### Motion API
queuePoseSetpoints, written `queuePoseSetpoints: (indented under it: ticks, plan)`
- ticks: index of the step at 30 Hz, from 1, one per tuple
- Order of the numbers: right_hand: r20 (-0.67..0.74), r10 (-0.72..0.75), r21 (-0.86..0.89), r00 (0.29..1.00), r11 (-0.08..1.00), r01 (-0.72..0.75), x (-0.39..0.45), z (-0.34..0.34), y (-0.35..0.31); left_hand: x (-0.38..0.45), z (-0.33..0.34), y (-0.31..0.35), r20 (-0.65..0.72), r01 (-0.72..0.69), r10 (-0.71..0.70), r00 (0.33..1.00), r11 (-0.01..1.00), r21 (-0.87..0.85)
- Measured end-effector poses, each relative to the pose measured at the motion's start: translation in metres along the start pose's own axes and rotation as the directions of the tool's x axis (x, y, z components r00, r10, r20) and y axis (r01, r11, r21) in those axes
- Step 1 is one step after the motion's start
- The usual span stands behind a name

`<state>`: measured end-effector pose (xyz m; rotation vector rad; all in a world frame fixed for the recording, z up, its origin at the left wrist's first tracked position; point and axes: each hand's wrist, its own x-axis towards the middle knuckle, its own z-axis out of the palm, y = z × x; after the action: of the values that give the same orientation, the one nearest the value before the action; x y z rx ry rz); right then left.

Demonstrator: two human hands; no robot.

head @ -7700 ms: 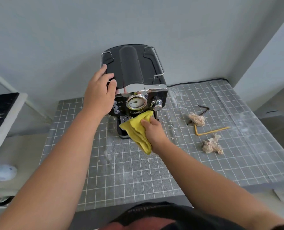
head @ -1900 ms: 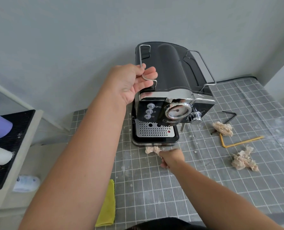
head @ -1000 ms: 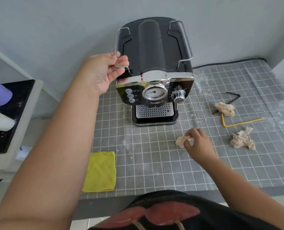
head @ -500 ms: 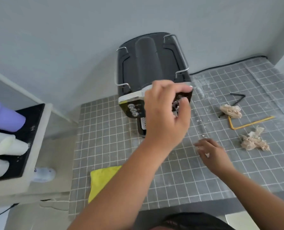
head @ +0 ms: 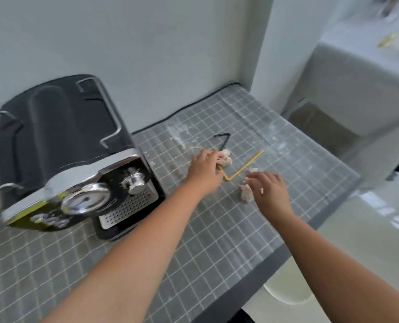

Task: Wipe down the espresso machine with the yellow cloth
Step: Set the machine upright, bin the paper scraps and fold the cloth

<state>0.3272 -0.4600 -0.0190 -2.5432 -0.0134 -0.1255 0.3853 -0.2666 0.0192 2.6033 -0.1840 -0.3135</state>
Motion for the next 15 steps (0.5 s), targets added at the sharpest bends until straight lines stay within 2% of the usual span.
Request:
queuePoseSetpoints:
  ticks: [2, 3, 5, 8, 11, 13, 15]
  plan:
    - [0.266, 0.146, -0.111, 0.953, 0.987, -0.120, 0.007, 0.009, 0.007, 0.025, 0.014, -0.004, 0.085, 0.017, -0.027, 0.996, 0.993, 0.113]
    - [0.370, 0.183, -0.191, 0.911, 0.974, -0.118, 0.007, 0.015, 0.010, 0.035, 0.021, -0.005, 0.118, 0.011, -0.028, 0.993, 0.990, 0.143]
    - [0.431, 0.137, -0.285, 0.892, 0.958, -0.010, 0.005, 0.023, 0.017, 0.052, 0.032, -0.008, 0.165, -0.008, -0.025, 0.986, 0.980, 0.198]
    - [0.402, 0.077, -0.198, 0.913, 0.980, 0.005, 0.003, 0.018, 0.023, 0.067, 0.043, -0.011, 0.164, -0.053, 0.009, 0.986, 0.963, 0.265]
    - [0.287, 0.100, -0.047, 0.953, 0.995, -0.091, -0.001, 0.002, 0.028, 0.071, 0.047, -0.011, -0.018, -0.028, 0.030, 0.999, 0.989, 0.148]
    - [0.143, 0.212, 0.145, 0.967, 0.962, -0.232, 0.002, -0.015, 0.030, 0.076, 0.047, -0.001, -0.129, -0.040, 0.044, 0.991, 0.999, 0.037]
    - [0.127, 0.380, 0.336, 0.916, 0.853, -0.400, 0.007, -0.030, 0.035, 0.081, 0.052, 0.017, -0.143, -0.034, 0.044, 0.989, 0.997, 0.073]
